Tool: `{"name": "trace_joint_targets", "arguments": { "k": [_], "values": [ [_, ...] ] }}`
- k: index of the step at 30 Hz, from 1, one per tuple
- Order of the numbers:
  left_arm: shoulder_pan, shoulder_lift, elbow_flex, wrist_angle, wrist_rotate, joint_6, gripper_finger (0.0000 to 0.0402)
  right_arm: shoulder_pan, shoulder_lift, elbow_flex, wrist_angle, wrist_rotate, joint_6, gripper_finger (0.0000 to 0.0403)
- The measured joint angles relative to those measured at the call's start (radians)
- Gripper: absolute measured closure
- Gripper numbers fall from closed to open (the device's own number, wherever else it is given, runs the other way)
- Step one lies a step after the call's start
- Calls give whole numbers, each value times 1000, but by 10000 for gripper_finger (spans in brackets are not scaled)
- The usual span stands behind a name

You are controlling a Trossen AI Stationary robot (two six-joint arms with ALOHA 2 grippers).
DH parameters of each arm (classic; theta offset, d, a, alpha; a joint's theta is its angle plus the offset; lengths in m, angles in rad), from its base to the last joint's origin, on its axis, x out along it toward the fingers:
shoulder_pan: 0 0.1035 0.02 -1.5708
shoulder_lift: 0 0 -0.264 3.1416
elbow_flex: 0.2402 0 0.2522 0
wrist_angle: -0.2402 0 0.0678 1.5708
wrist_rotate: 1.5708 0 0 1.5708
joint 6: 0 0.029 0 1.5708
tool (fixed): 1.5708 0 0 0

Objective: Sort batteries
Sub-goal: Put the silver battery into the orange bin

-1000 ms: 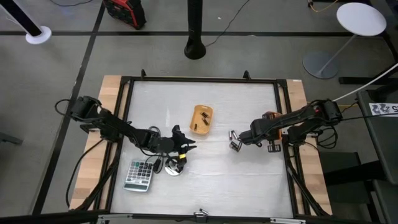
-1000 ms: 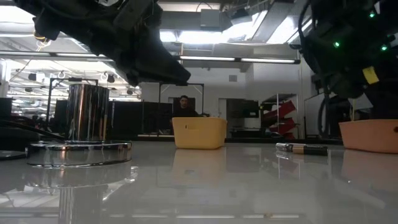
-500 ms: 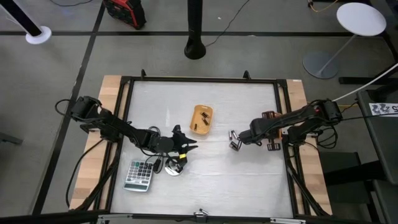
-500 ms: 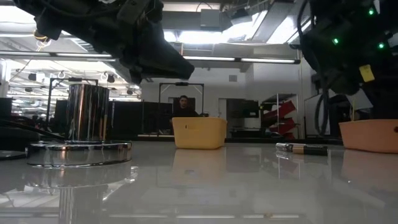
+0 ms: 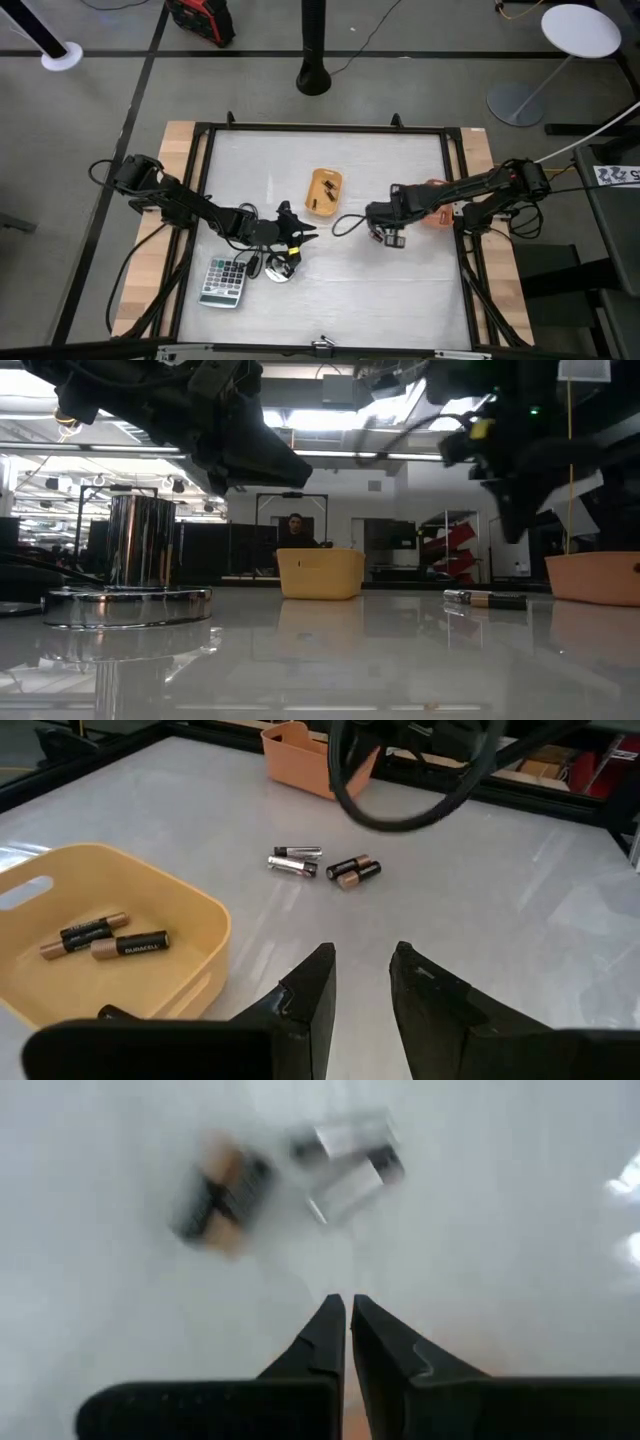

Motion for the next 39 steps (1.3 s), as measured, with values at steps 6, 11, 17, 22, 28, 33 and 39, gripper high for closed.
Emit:
{"name": "trace_joint_targets", "arguments": {
  "k": [6, 11, 17, 22, 28, 33, 39],
  "values": [
    [0, 0, 0, -7, 0, 0, 314, 0, 0, -4, 156, -39, 78, 381],
    [0, 0, 0, -8, 0, 8, 314, -2, 2, -4, 155, -37, 201, 349],
    [-2, 0, 0, -11, 0, 6, 314, -2, 2, -4, 157, 25, 349, 284],
    [-3, 0, 0, -12, 0, 2, 314, -2, 2, -4, 160, 66, 420, 268],
    [-3, 0, 0, -12, 0, 11, 314, -2, 29, -4, 163, 78, 424, 280],
    [-3, 0, 0, -17, 0, 7, 314, -2, 97, -4, 162, 81, 420, 287],
    [-3, 0, 0, -16, 0, 8, 314, -2, 155, -4, 162, 81, 420, 288]
  ]
}}
